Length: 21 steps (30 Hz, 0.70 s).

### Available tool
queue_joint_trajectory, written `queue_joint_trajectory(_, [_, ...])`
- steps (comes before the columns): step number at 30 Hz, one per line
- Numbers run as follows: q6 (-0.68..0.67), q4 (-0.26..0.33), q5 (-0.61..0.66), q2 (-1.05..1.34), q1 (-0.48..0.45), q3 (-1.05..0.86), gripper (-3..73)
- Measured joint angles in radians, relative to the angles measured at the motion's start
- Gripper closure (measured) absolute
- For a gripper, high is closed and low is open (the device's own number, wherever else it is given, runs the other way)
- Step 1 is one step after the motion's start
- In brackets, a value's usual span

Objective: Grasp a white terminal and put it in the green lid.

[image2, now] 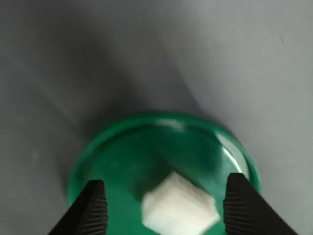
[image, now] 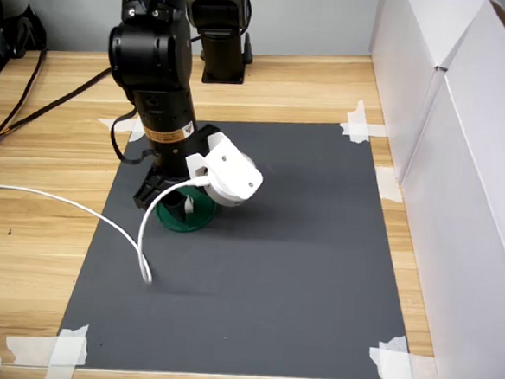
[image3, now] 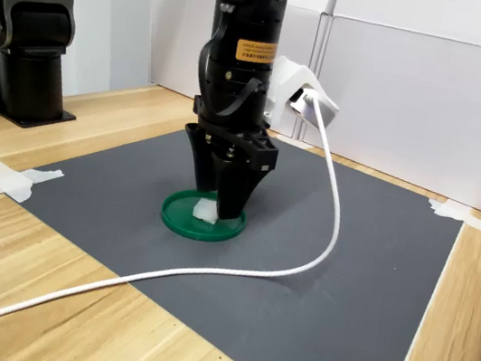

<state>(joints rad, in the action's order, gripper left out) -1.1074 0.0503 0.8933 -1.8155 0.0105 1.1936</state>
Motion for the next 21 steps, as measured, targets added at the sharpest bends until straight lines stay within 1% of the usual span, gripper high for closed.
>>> queue_joint_trajectory(7, [-0.017,0.058,-0.044,0.066,0.000,0.000,10.6])
queue_joint_trajectory(10, [-0.021,0.094,-0.059,0.101,0.000,0.000,15.3])
queue_joint_trajectory(12, [-0.036,0.130,-0.059,0.126,0.000,0.000,22.1])
queue_joint_trajectory(15, [-0.044,0.188,-0.059,0.171,0.000,0.000,34.7])
queue_joint_trajectory(19, [-0.047,0.254,-0.060,0.255,0.000,-0.002,55.6])
queue_joint_trajectory(21, [-0.047,0.274,-0.070,0.300,0.000,-0.008,63.9])
